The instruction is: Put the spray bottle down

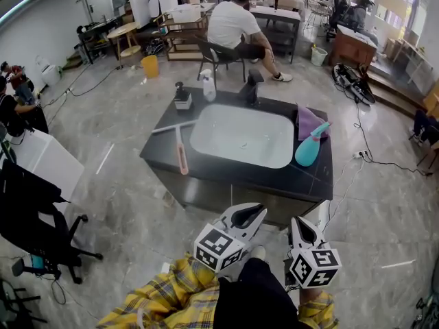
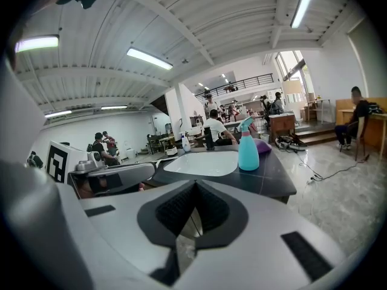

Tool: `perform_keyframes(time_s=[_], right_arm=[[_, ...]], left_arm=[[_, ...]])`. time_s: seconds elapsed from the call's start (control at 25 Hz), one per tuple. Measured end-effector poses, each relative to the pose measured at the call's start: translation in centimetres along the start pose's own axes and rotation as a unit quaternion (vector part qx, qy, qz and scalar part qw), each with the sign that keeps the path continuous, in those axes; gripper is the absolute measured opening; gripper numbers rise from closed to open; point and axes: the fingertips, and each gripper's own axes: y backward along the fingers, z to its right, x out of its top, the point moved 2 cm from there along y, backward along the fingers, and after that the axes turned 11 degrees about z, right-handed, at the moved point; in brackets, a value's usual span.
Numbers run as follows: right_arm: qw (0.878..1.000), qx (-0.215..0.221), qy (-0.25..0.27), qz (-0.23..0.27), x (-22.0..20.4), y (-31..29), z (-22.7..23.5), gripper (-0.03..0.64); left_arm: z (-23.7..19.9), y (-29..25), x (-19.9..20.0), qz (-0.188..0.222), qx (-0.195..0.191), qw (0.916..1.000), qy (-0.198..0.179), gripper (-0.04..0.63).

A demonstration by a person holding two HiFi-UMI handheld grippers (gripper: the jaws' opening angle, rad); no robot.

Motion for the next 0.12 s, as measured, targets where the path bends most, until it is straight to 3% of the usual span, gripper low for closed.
perform_keyframes(time_s=[0.12], right_arm=[[1.000, -0.001, 0.001, -0.001, 0.14, 0.05, -0.16, 0.006]], left_arm=[[0.01, 0.30, 0.14, 0.000, 0.002, 1.0000, 0.001, 0.034]])
